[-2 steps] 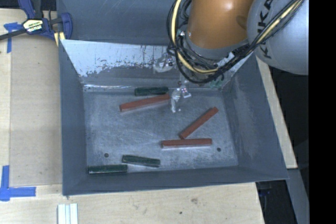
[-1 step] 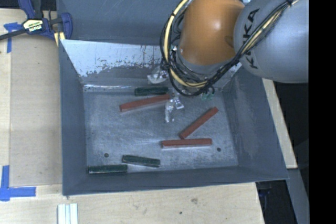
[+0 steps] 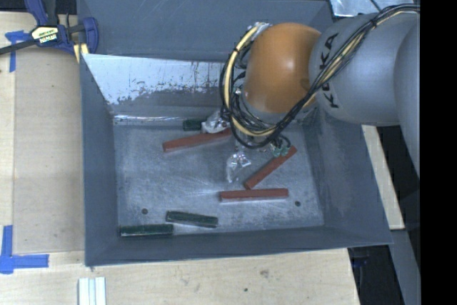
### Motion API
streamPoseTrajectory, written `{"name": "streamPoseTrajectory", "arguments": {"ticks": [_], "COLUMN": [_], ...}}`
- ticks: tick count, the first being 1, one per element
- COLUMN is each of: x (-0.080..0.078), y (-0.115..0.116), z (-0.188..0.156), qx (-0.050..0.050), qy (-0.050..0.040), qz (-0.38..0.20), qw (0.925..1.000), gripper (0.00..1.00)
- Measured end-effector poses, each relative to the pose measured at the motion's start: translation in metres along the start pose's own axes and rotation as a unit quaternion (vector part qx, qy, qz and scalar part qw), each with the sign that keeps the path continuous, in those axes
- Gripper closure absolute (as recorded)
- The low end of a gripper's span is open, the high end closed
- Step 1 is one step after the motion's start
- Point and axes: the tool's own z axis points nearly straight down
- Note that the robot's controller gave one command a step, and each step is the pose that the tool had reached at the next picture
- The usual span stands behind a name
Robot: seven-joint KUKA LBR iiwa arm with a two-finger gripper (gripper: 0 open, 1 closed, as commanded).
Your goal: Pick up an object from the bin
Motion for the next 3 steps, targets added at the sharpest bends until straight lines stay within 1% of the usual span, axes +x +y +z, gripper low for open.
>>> {"name": "streamPoseTrajectory", "arguments": {"ticks": [1, 2, 3], "x": [-0.042, -0.042, -0.045], "y": [0.000, 0.000, 0.006], "z": [0.034, 0.034, -0.004], "qx": [-0.001, -0.001, -0.001], "qy": [0.0002, 0.0002, 0.0031], "qz": [-0.047, -0.047, -0.052], "qw": [0.9989, 0.9989, 0.9986], "gripper": [1.00, 1.00, 1.00]}}
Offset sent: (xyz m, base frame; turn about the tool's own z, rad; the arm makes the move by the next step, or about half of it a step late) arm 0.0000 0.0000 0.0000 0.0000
